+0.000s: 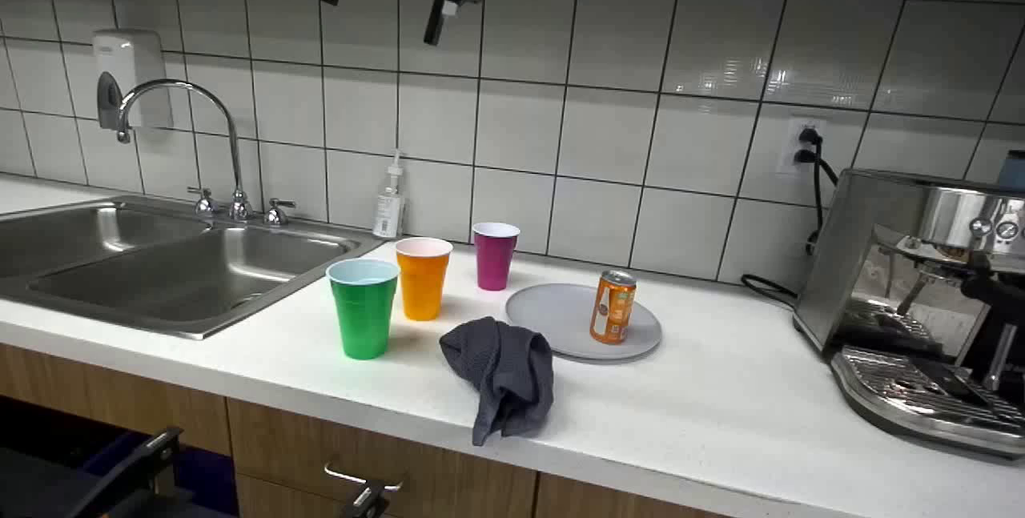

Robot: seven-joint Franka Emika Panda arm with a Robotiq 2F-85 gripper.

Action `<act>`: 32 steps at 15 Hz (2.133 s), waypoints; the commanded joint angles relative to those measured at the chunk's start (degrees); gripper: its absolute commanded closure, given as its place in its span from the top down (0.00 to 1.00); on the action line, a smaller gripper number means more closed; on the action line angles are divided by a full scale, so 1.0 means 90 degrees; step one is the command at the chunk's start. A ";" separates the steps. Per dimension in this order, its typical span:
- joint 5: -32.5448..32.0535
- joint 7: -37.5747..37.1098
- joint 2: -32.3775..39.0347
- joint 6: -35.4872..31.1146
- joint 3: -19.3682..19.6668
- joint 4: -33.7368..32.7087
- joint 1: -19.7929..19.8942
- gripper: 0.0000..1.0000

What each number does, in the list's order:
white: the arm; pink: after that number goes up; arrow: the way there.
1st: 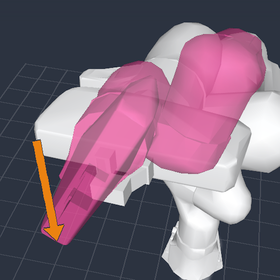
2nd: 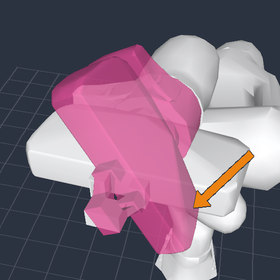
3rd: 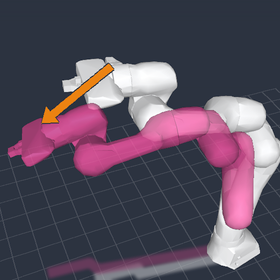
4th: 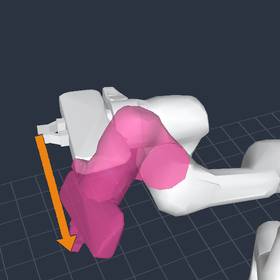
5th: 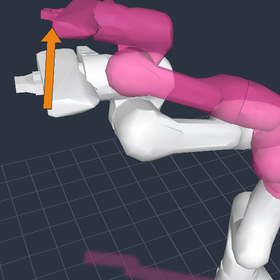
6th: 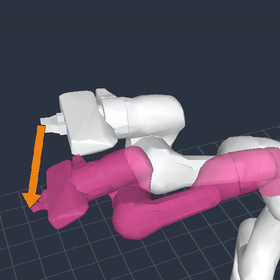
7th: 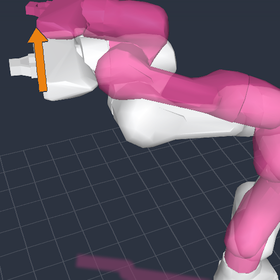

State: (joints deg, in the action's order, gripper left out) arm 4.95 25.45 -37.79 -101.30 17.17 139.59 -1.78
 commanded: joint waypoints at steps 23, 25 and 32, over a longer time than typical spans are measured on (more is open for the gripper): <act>-0.0016 -0.0109 0.0191 -0.2932 -0.0051 0.1264 0.0487 1.00; -0.0037 -0.0134 0.0376 -0.3228 -0.0040 0.1289 0.0540 1.00; -0.0002 -0.0244 0.1300 -0.4059 0.0040 0.1052 0.0700 1.00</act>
State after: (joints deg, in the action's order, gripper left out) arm 4.91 24.62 -30.29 -135.64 17.62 151.18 3.56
